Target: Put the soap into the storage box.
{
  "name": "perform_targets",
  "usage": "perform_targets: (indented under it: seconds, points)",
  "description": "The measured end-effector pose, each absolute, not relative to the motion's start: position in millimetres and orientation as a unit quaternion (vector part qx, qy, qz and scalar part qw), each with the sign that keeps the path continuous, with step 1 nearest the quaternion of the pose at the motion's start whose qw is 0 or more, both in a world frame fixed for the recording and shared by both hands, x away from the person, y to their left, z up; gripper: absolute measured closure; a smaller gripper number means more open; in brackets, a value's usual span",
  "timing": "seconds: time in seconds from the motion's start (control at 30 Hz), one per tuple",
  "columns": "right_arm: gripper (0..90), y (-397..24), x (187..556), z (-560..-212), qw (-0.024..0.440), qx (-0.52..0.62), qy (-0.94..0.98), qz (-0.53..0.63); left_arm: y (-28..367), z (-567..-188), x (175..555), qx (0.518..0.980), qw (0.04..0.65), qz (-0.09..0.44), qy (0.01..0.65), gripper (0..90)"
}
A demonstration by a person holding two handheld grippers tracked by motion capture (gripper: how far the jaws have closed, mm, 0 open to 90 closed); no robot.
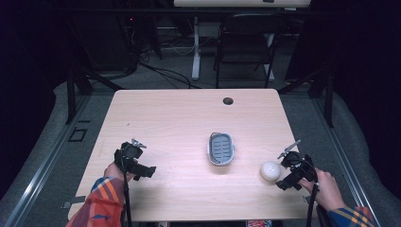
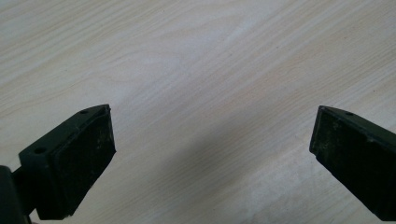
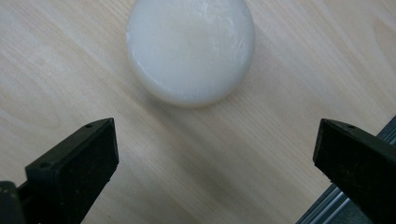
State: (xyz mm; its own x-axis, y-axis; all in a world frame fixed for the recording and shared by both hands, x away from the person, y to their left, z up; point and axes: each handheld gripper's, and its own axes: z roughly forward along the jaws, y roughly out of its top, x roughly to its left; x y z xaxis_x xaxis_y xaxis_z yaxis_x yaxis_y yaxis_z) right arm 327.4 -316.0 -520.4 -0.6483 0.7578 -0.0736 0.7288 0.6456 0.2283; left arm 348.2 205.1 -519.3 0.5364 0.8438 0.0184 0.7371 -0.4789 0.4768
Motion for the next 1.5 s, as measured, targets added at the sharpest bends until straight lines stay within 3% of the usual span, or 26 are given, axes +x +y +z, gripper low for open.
perform_targets:
  seconds: [0.63,0.83,1.03,1.5]
  points:
    - [0.0,-299,336,-519,0.082,0.374,0.920,0.081,204,-520,349,0.852,0.209,0.126,0.464,0.1]
    - [7.2,-296,343,-522,0.079,0.370,0.922,0.084,204,-520,349,0.852,0.209,0.125,0.464,0.1]
    - [0.3,-293,352,-526,0.076,0.378,0.920,0.073,204,-520,349,0.852,0.210,0.124,0.463,0.1]
    - [0.0,-277,370,-533,0.047,0.351,0.934,0.051,204,-520,349,0.853,0.209,0.122,0.462,0.1]
